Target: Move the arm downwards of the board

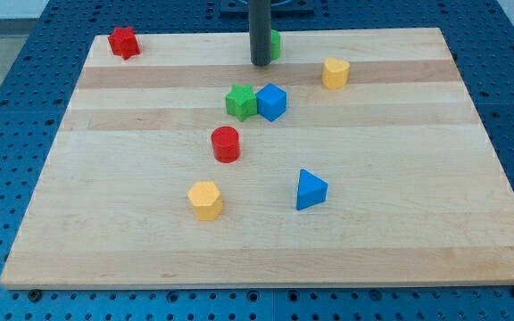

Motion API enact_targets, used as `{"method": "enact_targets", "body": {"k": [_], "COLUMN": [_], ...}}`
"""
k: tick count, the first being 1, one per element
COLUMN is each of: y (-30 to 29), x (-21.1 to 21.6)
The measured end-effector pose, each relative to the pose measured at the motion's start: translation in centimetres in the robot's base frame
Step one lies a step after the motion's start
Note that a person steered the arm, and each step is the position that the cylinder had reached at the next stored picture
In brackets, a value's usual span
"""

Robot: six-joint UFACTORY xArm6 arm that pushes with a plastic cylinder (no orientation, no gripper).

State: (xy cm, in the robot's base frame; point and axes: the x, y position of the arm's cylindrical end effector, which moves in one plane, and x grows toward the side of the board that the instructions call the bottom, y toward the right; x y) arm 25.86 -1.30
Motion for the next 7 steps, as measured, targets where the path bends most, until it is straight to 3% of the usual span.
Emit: {"method": "enact_targets", "body": {"k": [3, 5, 6, 7], "y": [-0.5, -0.6, -1.7, -7.1], "x": [-0.5, 2.4, 2.4, 2.4]}}
